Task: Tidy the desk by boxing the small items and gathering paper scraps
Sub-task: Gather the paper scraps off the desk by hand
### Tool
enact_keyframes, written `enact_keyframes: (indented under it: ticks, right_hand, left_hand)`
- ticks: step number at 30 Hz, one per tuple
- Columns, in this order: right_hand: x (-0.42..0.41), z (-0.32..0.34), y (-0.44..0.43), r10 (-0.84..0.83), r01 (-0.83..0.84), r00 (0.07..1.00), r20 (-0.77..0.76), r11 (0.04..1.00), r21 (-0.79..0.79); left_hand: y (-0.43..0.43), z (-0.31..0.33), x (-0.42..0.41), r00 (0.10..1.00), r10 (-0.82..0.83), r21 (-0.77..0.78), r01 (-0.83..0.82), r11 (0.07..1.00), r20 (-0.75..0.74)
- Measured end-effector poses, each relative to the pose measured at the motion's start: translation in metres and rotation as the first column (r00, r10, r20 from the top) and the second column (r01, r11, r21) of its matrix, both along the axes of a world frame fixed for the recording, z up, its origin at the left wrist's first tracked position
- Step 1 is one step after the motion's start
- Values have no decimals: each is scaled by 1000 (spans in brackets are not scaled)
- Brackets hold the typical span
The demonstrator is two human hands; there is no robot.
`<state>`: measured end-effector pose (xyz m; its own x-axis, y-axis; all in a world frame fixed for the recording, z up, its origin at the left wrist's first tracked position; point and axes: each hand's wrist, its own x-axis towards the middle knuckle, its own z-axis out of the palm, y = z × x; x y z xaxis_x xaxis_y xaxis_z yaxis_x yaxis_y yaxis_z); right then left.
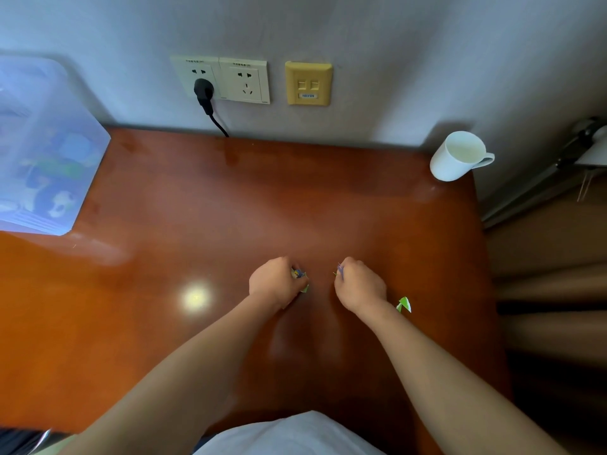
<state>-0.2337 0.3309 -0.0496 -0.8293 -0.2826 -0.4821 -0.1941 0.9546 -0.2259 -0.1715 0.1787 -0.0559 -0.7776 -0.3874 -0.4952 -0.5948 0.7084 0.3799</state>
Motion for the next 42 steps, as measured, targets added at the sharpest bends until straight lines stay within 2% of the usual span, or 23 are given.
enact_keyframes:
  ticks: [1,2,3,4,6,8,10,13,15,19,27,31,38,40,42]
  right_hand:
    - [-1,1,-1,-83,87,995,63,994,-67]
    - [-2,2,-1,-213,243,962,171,953,-179]
    - [-4,5,-2,-350,446,879,325,845,-296]
    - [-4,10,-3,-431,623,762,484,691,-366]
    - [-5,21,-2,-416,808,574,705,428,-404]
    - [-5,29,1,-316,868,482,817,297,-398]
    - [-4,34,3,-233,892,439,868,226,-390]
    - [-1,39,5,-159,900,428,889,160,-405]
    - [1,38,8,-139,877,474,869,163,-453]
    - [6,36,14,-140,827,557,819,193,-529]
    - [9,43,20,-94,835,544,834,160,-527]
    - [10,46,19,-125,832,551,825,162,-531]
    - [15,42,20,-167,810,579,798,229,-540]
    - [17,39,18,-201,817,569,797,248,-521]
    - [18,36,15,-228,810,574,786,298,-505]
  left_hand:
    - [0,0,0,999,50,47,-50,998,7]
    - [0,0,1,991,134,135,-133,982,5]
    - [0,0,0,971,238,256,-229,939,-2]
    - [-1,2,-1,939,344,387,-314,867,-9]
    - [-1,7,-2,850,527,608,-421,673,6]
    - [-1,14,-4,778,624,749,-454,483,70]
    - [0,22,-6,760,627,809,-471,352,170]
    - [3,28,-6,753,607,857,-466,218,255]
    - [6,30,-5,754,611,889,-423,174,239]
    - [12,35,-3,750,633,914,-370,164,190]
    - [13,38,-3,769,626,901,-355,251,128]
    - [14,39,1,766,636,893,-349,285,97]
    - [8,32,10,764,642,887,-340,312,67]
    - [4,26,15,769,638,874,-336,351,39]
    - [2,20,19,791,612,827,-337,450,-11]
